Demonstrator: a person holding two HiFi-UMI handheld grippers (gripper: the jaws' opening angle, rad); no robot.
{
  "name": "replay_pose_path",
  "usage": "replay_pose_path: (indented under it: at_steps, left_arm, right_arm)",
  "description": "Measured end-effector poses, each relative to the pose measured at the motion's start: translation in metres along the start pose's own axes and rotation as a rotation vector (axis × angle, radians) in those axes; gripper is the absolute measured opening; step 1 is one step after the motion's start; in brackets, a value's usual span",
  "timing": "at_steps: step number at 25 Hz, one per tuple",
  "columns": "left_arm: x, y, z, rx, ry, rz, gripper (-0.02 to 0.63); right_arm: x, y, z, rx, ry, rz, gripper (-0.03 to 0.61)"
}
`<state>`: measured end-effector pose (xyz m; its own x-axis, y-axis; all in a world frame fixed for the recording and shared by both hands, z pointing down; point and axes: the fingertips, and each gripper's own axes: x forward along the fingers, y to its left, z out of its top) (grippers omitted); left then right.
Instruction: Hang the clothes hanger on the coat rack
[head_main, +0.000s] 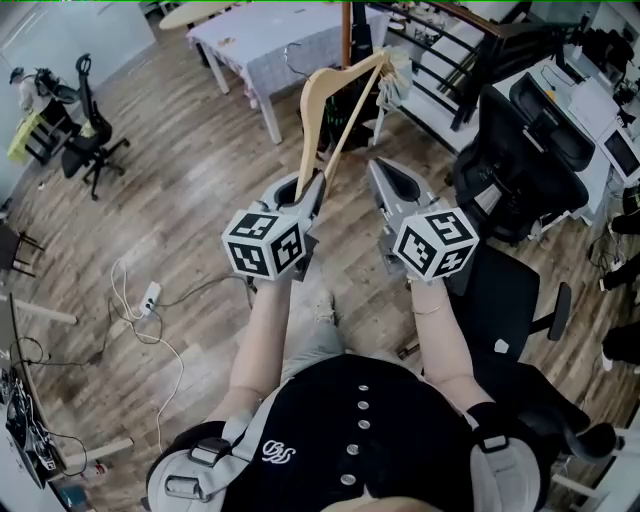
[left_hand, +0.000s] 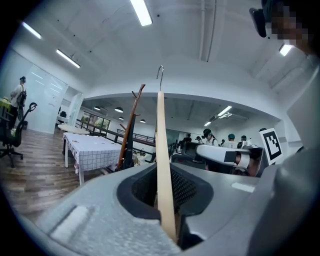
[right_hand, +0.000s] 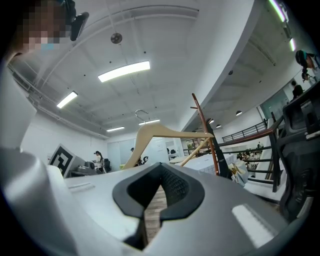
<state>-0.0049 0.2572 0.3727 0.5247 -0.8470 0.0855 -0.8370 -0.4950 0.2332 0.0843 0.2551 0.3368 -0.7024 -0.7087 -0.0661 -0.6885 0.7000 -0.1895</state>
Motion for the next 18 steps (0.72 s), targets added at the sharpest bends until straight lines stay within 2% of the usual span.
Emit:
replay_pose_path:
  at_steps: [5, 11, 18]
  left_arm:
    - [0.027, 0.027, 0.006, -0.006, -0.023, -0.025, 0.034]
    - [0.071, 0.077, 0.024, 0.000, -0.010, -0.050, 0.034]
    - [0.116, 0.130, 0.045, -0.001, -0.014, -0.078, 0.034]
  right_arm:
    - [0.029, -0.020, 0.008, -0.023, -0.054, -0.016, 0.000]
    - [0.094, -0.048, 0.023, -0.021, -0.086, -0.024, 0.000]
    - [0.168, -0.074, 0.032, -0.047, -0.088, -0.033, 0.000]
